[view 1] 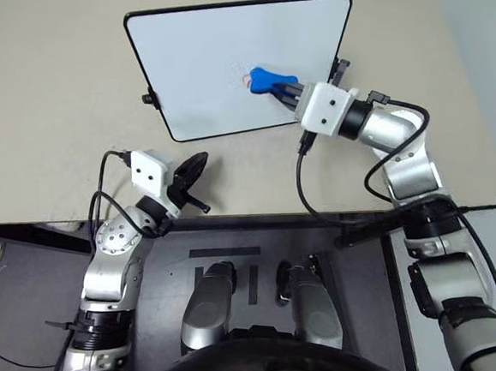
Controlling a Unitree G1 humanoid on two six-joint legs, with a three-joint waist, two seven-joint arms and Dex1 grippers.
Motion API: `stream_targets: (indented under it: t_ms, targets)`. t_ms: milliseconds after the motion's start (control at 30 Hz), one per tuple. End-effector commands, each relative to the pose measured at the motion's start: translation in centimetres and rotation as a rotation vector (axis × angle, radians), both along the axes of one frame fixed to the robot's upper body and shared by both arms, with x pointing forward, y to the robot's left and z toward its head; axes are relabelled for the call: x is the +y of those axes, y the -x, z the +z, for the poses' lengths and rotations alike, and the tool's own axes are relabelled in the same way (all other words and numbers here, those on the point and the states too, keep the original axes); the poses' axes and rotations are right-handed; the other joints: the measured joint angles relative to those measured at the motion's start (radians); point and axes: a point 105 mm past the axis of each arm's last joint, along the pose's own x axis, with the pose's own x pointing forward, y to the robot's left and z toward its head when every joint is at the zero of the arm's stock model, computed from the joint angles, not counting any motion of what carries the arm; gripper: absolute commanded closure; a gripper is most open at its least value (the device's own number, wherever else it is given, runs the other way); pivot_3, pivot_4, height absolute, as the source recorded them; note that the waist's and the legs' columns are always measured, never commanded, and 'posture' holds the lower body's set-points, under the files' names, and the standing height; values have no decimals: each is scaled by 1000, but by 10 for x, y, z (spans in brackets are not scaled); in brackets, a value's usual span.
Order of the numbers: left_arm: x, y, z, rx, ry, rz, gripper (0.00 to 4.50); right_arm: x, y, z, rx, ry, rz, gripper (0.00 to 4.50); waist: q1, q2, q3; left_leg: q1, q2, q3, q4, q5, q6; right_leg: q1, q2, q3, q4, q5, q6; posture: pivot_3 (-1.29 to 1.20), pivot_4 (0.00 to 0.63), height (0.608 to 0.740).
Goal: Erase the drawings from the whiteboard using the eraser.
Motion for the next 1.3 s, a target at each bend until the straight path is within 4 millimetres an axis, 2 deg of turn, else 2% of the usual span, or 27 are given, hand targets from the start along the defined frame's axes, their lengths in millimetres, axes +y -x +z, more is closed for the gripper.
stream_targets:
  t_ms: [33,233,333,533,667,833,1000,1067,1133,1300]
  targets:
    - [-2,-1,10,-47,-8,-11,4500,7,-9,18,-130,-29,15,4460,-1,0,0,0,0,0,0,-1,-2,0,0,0,0,0,0,0,150,740]
    - [-3,1,10,-52,-7,-4,4500,18,-27,-9,-131,36,12,4460,-2,0,0,0,1,0,0,-7,-10,-2,0,-1,1,1,-2,0,150,740]
    - [-1,2,10,-54,-8,4,4500,23,-28,-29,-83,64,27,4460,-7,0,0,2,2,0,0,-8,-12,-2,0,-1,1,2,-5,0,150,740]
    - [-2,3,10,-56,-7,6,4500,25,-28,-48,-34,85,39,4460,-8,1,0,2,3,0,0,-8,-13,-2,0,-1,2,6,-9,0,150,740]
    - [-2,3,11,-57,-7,5,4500,24,-32,-36,-92,44,10,4460,-9,1,1,1,4,1,0,-8,-13,-2,0,-2,1,6,-9,0,150,740]
    - [-4,0,11,-56,-6,-3,4500,13,-45,7,-277,-38,-81,4460,-9,2,1,0,5,1,0,-8,-13,-2,0,-2,1,6,-9,0,150,740]
    - [-5,-1,11,-56,-5,-8,4500,7,-49,27,-366,-77,-123,4460,-12,3,2,1,7,3,-1,-8,-13,-3,0,-3,1,8,-11,0,150,740]
    - [-5,-1,11,-56,-5,-10,4500,9,-49,19,-350,-55,-119,4460,-13,3,2,1,8,4,-1,-8,-13,-3,0,-3,1,8,-10,0,150,740]
    - [-6,-1,11,-57,-4,-12,4500,11,-48,3,-306,-23,-108,4460,-14,3,2,1,8,5,-2,-8,-13,-3,0,-3,1,4,-4,0,150,740]
    - [-6,-1,11,-59,-4,-13,4500,20,-42,-35,-182,37,-74,4460,-20,2,1,2,9,5,-2,-8,-13,-3,0,-3,1,4,-3,0,150,740]
